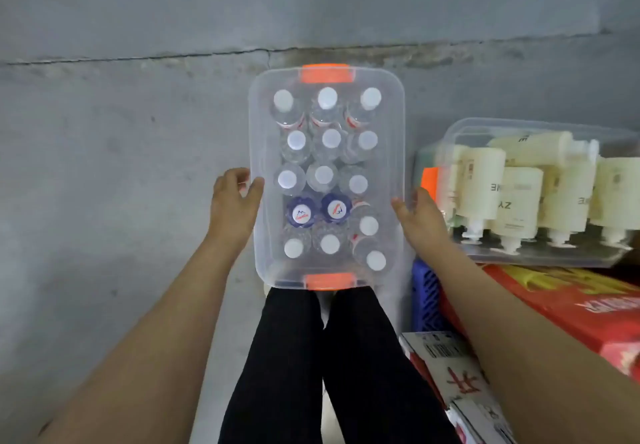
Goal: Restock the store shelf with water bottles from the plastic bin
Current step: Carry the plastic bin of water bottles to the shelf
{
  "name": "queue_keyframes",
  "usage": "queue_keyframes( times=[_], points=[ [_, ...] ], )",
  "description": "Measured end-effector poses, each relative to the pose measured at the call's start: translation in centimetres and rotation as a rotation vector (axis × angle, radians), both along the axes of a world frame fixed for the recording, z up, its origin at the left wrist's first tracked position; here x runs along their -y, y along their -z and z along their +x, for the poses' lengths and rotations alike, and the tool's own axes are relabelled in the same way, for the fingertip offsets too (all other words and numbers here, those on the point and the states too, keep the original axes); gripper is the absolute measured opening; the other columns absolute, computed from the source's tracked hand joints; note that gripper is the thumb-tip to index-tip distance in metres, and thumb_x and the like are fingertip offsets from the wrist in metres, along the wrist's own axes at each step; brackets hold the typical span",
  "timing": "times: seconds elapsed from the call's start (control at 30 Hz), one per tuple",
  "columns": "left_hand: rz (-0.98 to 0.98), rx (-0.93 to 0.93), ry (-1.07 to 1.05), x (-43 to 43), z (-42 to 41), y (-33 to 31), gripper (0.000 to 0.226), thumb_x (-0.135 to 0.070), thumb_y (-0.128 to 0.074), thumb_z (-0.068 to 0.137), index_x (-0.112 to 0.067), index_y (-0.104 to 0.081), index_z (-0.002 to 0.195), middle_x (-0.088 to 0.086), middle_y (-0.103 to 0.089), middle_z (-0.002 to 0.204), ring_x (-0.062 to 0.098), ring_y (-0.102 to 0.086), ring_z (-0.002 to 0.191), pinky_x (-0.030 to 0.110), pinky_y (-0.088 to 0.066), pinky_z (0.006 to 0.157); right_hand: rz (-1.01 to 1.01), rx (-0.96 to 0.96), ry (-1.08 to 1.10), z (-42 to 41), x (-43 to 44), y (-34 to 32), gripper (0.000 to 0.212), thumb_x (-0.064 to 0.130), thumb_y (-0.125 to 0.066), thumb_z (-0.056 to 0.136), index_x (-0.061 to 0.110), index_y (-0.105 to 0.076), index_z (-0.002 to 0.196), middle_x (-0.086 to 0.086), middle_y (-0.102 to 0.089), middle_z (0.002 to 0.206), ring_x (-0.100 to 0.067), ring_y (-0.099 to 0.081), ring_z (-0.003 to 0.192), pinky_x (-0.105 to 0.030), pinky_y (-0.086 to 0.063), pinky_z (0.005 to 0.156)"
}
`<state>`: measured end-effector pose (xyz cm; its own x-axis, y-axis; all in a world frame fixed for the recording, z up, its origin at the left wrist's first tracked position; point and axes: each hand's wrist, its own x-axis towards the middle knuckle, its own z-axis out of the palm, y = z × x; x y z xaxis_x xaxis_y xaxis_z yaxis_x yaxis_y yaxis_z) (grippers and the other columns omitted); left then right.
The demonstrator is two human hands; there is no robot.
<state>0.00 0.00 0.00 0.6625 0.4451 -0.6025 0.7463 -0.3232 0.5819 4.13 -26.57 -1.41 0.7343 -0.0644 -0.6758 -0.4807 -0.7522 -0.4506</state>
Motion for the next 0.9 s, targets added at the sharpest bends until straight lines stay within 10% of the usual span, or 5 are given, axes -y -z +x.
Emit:
queue_keyframes(
  times=[0.23,0.37,0.5,0.9],
  points=[
    [0.041,0.08,-0.217,0.9,0.9,8.2,0.046,-0.035,-0.046,0.095,-0.012,-0.036,0.134,0.001,-0.038,0.119,0.01,-0.045,0.097,0.018,-0.036,0.086,-0.007,0.161,0.152,0.0,-1.3,8.4,0.045,0.036,-0.043,0.097,0.001,-0.043,0.124,-0.015,-0.053,0.125,-0.027,-0.051,0.113,-0.029,-0.037,0.09],
    [-0.007,0.063,-0.241,0.6,0.2,12.0,0.03,-0.043,-0.038,0.096,-0.014,-0.046,0.098,0.008,-0.053,0.099,0.022,-0.051,0.086,0.04,-0.047,0.086,-0.102,0.269,0.204,0.0,-1.5,10.3,0.039,0.038,-0.04,0.098,0.002,-0.047,0.109,-0.006,-0.048,0.1,-0.018,-0.044,0.089,-0.024,-0.028,0.073],
    [0.031,0.075,-0.255,0.9,-0.1,12.8,0.036,-0.041,-0.036,0.096,-0.021,-0.028,0.068,-0.003,-0.039,0.066,0.02,-0.037,0.064,0.034,-0.037,0.061,-0.07,0.279,0.276,0.1,-1.4,10.7,0.032,0.041,-0.036,0.098,0.01,-0.044,0.098,-0.005,-0.049,0.092,-0.018,-0.045,0.084,-0.025,-0.03,0.071],
    [-0.008,-0.119,-0.388,0.6,1.7,11.6,0.056,-0.059,-0.029,0.092,-0.015,-0.029,0.057,0.001,-0.035,0.058,0.022,-0.036,0.063,0.034,-0.034,0.063,0.076,0.09,0.518,2.6,-1.1,10.2,0.076,0.057,-0.033,0.093,-0.015,-0.051,0.083,-0.012,-0.045,0.073,-0.02,-0.039,0.068,-0.031,-0.033,0.063]
  ],
)
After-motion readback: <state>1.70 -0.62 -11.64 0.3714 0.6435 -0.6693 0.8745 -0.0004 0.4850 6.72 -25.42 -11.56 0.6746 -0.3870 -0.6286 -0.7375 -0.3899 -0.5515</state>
